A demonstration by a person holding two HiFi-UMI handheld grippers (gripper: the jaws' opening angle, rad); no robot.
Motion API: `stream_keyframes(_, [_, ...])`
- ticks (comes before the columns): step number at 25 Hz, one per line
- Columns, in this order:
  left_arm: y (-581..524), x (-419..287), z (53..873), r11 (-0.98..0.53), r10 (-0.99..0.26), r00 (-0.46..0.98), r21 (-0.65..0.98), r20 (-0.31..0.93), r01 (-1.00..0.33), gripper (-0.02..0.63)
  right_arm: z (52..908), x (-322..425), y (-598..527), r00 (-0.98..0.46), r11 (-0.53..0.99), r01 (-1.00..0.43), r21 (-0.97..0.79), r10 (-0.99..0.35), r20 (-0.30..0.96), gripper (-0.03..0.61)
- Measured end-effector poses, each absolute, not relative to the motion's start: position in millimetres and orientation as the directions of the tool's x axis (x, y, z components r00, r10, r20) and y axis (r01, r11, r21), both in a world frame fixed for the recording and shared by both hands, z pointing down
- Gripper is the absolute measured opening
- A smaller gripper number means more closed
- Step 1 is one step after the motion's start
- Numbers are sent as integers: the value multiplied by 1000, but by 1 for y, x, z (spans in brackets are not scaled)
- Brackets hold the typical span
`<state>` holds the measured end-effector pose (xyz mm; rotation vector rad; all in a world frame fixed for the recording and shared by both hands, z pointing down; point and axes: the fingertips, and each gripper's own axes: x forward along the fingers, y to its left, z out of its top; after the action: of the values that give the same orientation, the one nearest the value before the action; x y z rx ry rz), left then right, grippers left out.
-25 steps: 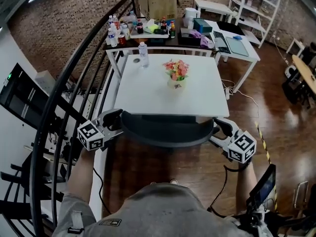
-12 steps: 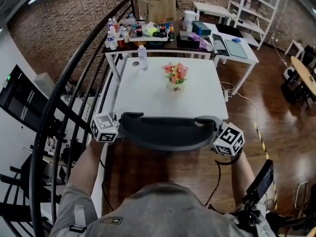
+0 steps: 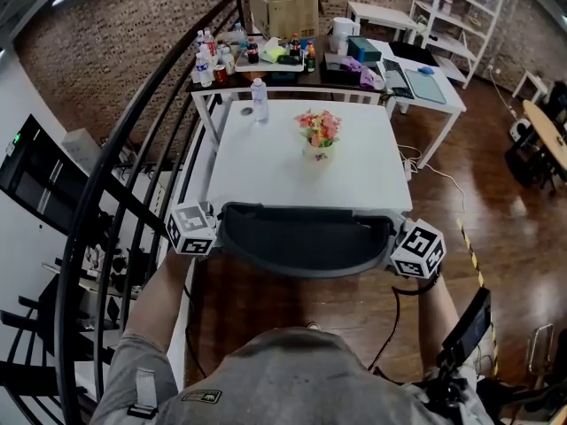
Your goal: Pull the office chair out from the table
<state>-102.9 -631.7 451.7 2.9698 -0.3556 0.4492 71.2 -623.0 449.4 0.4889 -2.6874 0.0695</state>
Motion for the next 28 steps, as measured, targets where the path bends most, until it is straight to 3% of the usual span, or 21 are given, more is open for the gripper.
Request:
stream_keyframes(17, [-554, -105, 449, -977, -159, 949, 96, 274, -191, 187, 450, 70, -545, -853, 935, -355, -9, -320, 413, 169])
stream_keyframes(28, [-481, -93, 444, -969, -191, 945, 104, 266, -225, 189, 449, 80, -474, -863, 947, -320, -8, -288, 415, 163])
